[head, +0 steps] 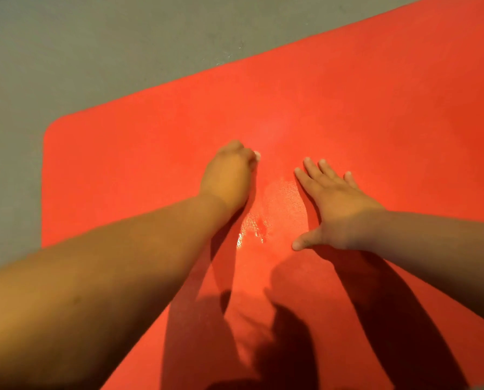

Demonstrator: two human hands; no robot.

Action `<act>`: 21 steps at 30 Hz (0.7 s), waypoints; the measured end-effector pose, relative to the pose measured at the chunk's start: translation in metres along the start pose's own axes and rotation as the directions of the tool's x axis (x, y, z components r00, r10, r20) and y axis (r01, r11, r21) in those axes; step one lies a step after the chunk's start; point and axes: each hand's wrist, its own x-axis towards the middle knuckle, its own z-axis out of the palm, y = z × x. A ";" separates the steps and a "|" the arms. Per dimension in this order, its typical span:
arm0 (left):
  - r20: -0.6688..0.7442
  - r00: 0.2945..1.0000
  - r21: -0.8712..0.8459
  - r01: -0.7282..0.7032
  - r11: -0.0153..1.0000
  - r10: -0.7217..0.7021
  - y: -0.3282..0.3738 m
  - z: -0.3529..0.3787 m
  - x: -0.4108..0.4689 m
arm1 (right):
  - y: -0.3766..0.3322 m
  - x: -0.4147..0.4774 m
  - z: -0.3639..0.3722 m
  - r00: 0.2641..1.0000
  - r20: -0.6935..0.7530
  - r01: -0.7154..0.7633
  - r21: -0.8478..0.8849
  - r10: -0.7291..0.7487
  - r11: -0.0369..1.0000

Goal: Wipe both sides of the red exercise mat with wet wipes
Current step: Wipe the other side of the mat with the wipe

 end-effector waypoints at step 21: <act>0.297 0.822 -0.181 -0.452 0.874 0.486 0.039 -0.005 -0.202 | -0.001 -0.091 0.047 0.982 0.130 0.162 -0.203 -0.138 0.966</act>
